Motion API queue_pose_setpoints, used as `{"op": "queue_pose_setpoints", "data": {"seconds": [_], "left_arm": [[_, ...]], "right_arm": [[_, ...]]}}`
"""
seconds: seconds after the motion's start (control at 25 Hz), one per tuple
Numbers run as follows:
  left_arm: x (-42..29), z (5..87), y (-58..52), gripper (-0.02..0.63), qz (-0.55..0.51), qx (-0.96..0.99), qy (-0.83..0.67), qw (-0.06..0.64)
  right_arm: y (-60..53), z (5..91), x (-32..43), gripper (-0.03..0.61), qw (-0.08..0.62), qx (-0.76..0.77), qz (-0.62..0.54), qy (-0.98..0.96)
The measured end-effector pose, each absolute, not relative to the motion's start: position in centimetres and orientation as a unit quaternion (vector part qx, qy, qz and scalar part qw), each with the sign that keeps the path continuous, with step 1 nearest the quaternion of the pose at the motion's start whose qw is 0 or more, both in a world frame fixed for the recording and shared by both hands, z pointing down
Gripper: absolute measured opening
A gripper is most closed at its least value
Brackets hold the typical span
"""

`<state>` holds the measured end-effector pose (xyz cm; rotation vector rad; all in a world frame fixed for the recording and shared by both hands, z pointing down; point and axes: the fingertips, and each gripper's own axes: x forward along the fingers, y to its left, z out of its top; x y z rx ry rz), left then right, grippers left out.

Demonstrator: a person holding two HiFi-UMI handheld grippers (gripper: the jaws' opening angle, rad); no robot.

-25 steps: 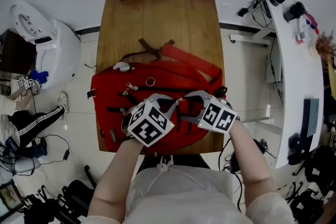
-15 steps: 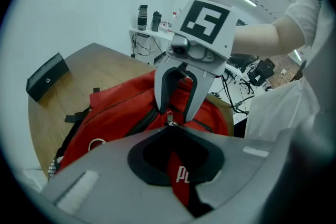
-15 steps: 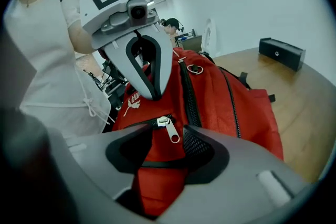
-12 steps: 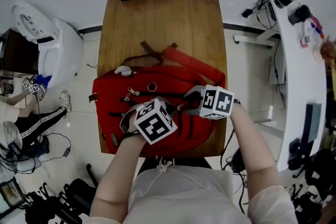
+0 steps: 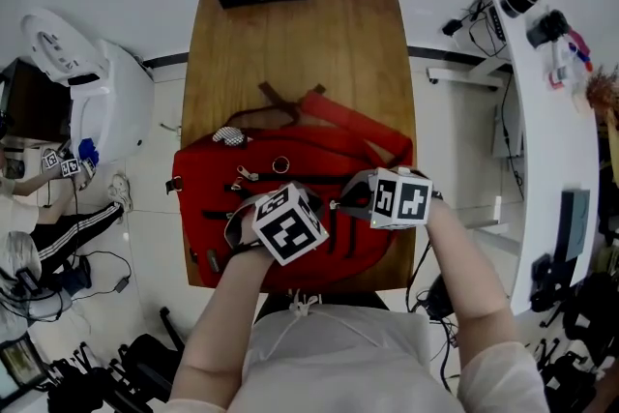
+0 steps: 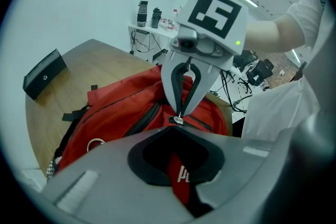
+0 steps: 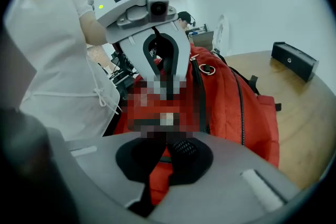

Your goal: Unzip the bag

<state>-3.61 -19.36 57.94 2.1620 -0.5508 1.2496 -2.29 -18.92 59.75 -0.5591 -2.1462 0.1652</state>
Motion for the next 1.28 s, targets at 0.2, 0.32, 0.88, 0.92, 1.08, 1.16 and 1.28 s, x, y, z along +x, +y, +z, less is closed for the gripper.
{"op": "queue_pose_setpoints", "data": {"seconds": [0.2,0.32,0.88,0.92,1.08,1.16,1.28], "left_arm": [[-3.3,58.1,-19.2,0.006,0.477,0.808,-0.196,0.286],[-2.7,58.1,-19.3,0.006,0.477,0.812,-0.191,0.276],[-3.1,59.4,-19.4,0.006,0.518,0.794,-0.17,0.269],[-2.8,60.2,-19.9,0.006,0.507,0.804,-0.174,0.259],[-2.0,62.4,-21.1,0.006,0.471,0.826,-0.179,0.252],[-2.2,61.3,-21.1,0.006,0.47,0.823,-0.185,0.259],[-3.2,59.2,-20.5,0.006,0.486,0.802,-0.198,0.286]], "right_arm": [[-18.7,58.9,-1.8,0.012,0.476,-0.19,-0.008,-0.859],[-18.5,58.5,-1.7,0.012,0.494,-0.161,-0.05,-0.853],[-15.2,58.5,-0.7,0.012,0.531,-0.084,-0.084,-0.839],[-14.9,58.6,-0.6,0.012,0.53,-0.083,-0.08,-0.84],[-13.4,59.0,-0.2,0.012,0.53,-0.08,-0.061,-0.842],[-12.5,59.3,0.0,0.012,0.532,-0.085,-0.047,-0.841],[-11.3,59.6,0.1,0.012,0.534,-0.092,-0.019,-0.841]]}}
